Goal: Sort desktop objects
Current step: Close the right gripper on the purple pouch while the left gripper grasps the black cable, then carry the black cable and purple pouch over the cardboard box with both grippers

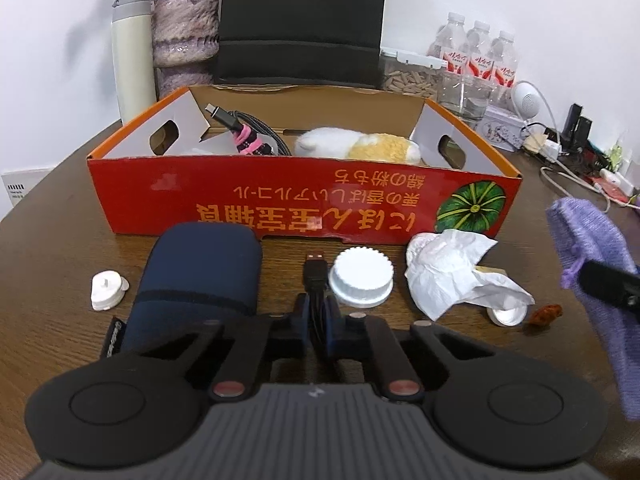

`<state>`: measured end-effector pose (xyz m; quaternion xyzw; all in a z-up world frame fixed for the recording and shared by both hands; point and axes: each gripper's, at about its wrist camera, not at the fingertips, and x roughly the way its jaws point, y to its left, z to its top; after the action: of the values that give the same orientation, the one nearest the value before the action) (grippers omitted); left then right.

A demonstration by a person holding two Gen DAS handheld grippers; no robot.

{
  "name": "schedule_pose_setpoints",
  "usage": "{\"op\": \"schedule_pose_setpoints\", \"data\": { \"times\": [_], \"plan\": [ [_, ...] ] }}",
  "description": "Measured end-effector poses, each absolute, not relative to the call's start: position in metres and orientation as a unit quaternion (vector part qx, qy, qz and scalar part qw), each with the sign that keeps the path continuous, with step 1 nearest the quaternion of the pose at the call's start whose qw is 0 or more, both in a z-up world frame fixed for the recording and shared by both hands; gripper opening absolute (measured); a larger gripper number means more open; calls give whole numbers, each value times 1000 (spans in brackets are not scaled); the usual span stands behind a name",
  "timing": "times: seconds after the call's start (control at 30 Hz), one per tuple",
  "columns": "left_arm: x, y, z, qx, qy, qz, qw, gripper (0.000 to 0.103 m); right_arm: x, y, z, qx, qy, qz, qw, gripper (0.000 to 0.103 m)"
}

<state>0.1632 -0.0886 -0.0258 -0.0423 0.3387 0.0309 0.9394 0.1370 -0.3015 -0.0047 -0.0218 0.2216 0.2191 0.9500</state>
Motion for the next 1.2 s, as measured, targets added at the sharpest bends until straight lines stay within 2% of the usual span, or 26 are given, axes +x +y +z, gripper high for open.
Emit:
{"op": "schedule_pose_setpoints", "data": {
  "times": [0.33, 0.73, 1.2],
  "plan": [
    [136, -79, -1, -64, 292, 8, 954, 7, 124, -296, -6, -4, 210, 209, 955, 10],
    [107, -65, 67, -98, 191, -42, 976, 7, 111, -274, 30, 18, 152, 227, 962, 10],
    [147, -43, 137, -161, 87, -79, 980, 7, 154, -236, 95, 19, 76, 221, 972, 10]
  ]
}}
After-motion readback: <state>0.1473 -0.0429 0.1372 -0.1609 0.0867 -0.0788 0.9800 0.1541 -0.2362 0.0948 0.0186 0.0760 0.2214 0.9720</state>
